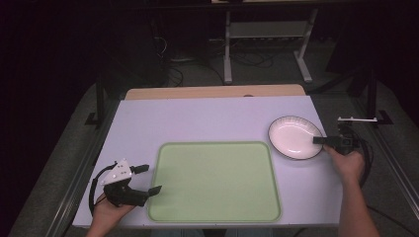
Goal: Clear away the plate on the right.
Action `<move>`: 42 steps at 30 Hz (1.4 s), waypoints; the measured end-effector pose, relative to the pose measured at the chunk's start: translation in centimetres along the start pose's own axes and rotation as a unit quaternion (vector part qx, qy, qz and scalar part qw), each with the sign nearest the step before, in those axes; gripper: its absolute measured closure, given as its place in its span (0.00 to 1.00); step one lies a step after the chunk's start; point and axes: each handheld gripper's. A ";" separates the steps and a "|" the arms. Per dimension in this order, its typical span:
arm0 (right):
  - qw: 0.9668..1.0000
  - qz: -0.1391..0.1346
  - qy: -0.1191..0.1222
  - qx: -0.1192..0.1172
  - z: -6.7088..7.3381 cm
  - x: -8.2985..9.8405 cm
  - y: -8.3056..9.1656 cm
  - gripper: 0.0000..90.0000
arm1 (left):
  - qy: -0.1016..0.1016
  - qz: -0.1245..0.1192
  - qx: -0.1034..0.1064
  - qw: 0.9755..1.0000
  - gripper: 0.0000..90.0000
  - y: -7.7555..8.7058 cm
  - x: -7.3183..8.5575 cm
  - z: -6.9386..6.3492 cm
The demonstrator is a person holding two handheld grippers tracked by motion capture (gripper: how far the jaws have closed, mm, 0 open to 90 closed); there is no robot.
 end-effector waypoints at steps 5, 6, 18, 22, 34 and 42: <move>0.998 0.001 -0.056 -0.009 -0.4 -0.2 0.1 0.87 | 0.000 0.001 0.001 1.000 0.16 -0.1 0.0 0.0; 0.998 0.001 -0.065 -0.011 -0.4 -0.2 0.2 0.88 | 0.000 0.001 0.001 1.000 0.16 -0.1 0.0 0.0; 0.987 -0.016 -0.153 -0.046 -1.1 0.0 0.1 0.94 | 0.002 -0.003 -0.002 1.000 0.16 0.2 0.0 0.0; 0.981 -0.016 -0.183 -0.066 -1.5 0.2 0.1 0.93 | 0.002 -0.004 -0.004 1.000 0.16 0.3 0.1 0.0; 0.977 -0.027 -0.195 -0.079 -2.2 0.4 1.6 0.92 | 0.003 -0.007 -0.005 1.000 0.16 0.4 0.0 0.0; 0.973 -0.041 -0.200 -0.106 -3.0 1.0 3.7 0.92 | 0.002 -0.007 -0.006 1.000 0.16 0.3 0.0 -0.1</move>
Point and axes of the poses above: each handheld gripper's, and its own axes: y roughly backward along the jaws, x roughly out of its underside, z roughly to its left, and after that the axes turned 9 degrees about -y, right-handed
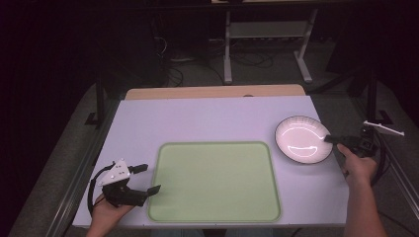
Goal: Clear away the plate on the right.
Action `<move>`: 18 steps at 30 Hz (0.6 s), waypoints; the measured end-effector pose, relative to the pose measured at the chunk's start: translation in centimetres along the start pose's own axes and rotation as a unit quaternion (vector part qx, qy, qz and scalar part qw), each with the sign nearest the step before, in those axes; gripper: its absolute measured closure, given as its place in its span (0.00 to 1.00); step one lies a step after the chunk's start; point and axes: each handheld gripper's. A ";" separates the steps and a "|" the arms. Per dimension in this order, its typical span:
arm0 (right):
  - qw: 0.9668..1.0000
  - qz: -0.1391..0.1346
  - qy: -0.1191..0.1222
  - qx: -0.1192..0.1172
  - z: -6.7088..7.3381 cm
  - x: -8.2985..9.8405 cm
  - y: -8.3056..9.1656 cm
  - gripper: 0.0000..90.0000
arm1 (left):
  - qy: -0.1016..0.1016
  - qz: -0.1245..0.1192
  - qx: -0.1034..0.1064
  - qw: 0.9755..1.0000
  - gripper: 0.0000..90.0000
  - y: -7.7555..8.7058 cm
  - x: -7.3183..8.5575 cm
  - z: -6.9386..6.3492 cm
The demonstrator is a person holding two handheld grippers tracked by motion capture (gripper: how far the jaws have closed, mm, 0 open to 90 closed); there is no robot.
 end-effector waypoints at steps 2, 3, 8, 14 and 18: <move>1.000 -0.001 0.002 -0.008 -0.1 0.1 0.5 0.92 | 0.001 -0.001 0.000 1.000 0.16 0.0 0.0 0.0; 1.000 0.000 0.002 -0.011 -0.1 0.2 0.8 0.92 | 0.001 -0.001 0.000 1.000 0.16 0.0 0.0 0.0; 1.000 0.008 0.010 -0.019 -0.2 0.6 2.1 0.92 | 0.001 -0.001 0.000 1.000 0.16 0.0 0.0 -0.1; 0.999 0.014 0.019 -0.026 0.0 1.0 2.8 0.92 | 0.002 -0.002 -0.001 1.000 0.16 0.0 0.0 -0.1; 0.999 0.022 0.030 -0.029 0.5 1.4 3.2 0.92 | 0.003 -0.005 -0.001 1.000 0.16 0.0 0.0 0.0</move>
Point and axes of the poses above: each handheld gripper's, and its own axes: y roughly backward along the jaws, x roughly out of its underside, z roughly to its left, and after that the axes turned 9 degrees about -y, right-handed
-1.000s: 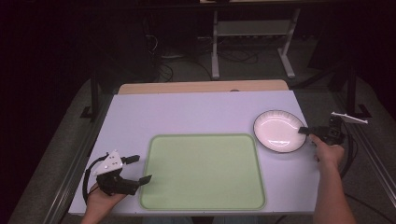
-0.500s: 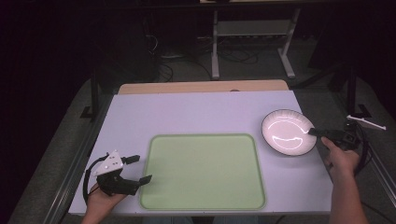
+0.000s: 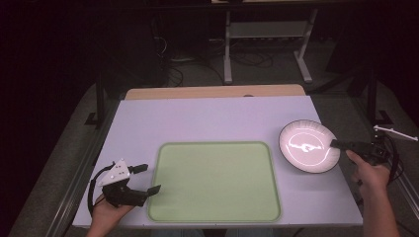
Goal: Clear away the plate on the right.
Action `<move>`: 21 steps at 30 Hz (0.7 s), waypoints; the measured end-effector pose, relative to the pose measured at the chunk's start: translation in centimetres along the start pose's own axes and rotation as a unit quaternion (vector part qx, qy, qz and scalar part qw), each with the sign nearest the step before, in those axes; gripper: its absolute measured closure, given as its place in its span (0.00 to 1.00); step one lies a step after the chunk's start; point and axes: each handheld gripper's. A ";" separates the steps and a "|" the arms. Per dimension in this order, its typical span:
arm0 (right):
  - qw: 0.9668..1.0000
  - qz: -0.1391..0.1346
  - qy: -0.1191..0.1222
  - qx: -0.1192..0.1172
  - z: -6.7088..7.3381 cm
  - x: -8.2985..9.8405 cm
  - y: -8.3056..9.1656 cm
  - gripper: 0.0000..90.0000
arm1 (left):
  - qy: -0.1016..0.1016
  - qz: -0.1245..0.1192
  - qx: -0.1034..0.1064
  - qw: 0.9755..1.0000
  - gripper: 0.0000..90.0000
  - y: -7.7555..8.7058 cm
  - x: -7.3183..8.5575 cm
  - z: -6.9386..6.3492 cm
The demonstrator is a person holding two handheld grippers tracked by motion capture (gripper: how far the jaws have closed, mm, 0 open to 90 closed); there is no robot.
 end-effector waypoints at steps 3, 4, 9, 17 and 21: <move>1.000 0.005 0.010 -0.004 0.6 0.2 0.3 0.92 | 0.001 -0.001 0.000 1.000 0.16 0.0 0.0 0.0; 1.000 0.006 0.014 -0.008 0.9 0.2 0.5 0.92 | 0.001 0.000 0.000 1.000 0.16 0.0 0.0 0.0; 0.999 0.013 0.020 -0.023 1.6 0.9 1.0 0.92 | -0.001 0.001 0.002 1.000 0.16 0.0 0.0 -0.1; 0.998 0.037 0.041 -0.026 2.7 2.3 1.3 0.92 | -0.001 0.001 0.002 1.000 0.16 0.1 0.0 -0.1; 0.997 0.046 0.051 -0.031 3.3 3.0 1.3 0.92 | -0.001 -0.001 0.000 1.000 0.16 0.2 0.0 0.0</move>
Point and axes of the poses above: each handheld gripper's, and its own axes: y roughly backward along the jaws, x roughly out of its underside, z roughly to its left, and after that the axes turned 9 degrees about -y, right-handed
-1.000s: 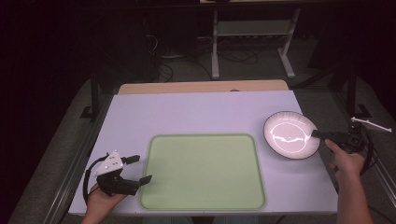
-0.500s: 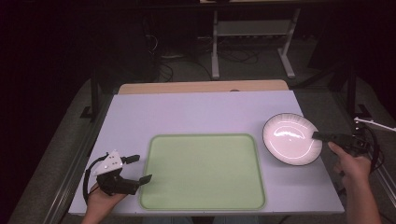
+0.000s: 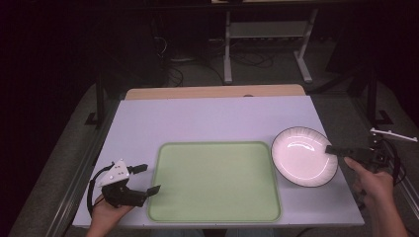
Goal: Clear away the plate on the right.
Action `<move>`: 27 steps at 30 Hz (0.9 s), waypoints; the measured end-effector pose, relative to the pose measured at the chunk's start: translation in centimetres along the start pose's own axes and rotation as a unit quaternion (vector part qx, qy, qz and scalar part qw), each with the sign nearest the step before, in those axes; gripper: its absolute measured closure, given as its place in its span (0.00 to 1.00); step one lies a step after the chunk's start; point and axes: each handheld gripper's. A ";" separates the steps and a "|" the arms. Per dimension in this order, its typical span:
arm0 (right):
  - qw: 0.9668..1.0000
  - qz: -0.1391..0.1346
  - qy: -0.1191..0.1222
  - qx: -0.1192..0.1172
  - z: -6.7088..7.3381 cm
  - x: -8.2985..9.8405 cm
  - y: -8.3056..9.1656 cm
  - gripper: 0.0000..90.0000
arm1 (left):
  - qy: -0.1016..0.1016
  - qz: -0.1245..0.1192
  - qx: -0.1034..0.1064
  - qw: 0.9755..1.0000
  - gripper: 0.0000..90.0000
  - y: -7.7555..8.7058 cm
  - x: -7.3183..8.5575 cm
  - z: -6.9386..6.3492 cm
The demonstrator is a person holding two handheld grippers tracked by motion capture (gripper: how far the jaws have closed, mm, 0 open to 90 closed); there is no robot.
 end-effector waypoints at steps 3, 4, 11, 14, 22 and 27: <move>1.000 0.008 0.009 -0.007 0.7 0.5 -0.2 0.91 | 0.000 0.000 0.000 1.000 0.16 0.0 0.0 0.0; 1.000 0.013 0.014 -0.015 1.3 0.7 -0.4 0.91 | 0.000 -0.001 0.001 1.000 0.16 0.0 0.0 0.0; 0.999 0.023 0.030 -0.035 3.1 1.2 -0.9 0.91 | 0.001 -0.002 -0.001 1.000 0.16 0.2 0.0 0.0; 0.998 0.025 0.041 -0.044 4.1 1.3 -1.2 0.91 | 0.001 -0.002 -0.001 1.000 0.16 0.1 0.0 -0.1; 0.996 0.028 0.059 -0.063 6.3 1.4 -2.2 0.91 | 0.001 -0.003 -0.001 1.000 0.16 0.2 0.0 0.0; 0.995 0.034 0.069 -0.066 7.7 1.4 -2.7 0.91 | 0.002 -0.003 -0.002 1.000 0.16 0.3 0.0 0.0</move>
Point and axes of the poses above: each handheld gripper's, and its own axes: y roughly backward along the jaws, x roughly out of its underside, z roughly to its left, and after that the axes turned 9 degrees about -y, right-handed
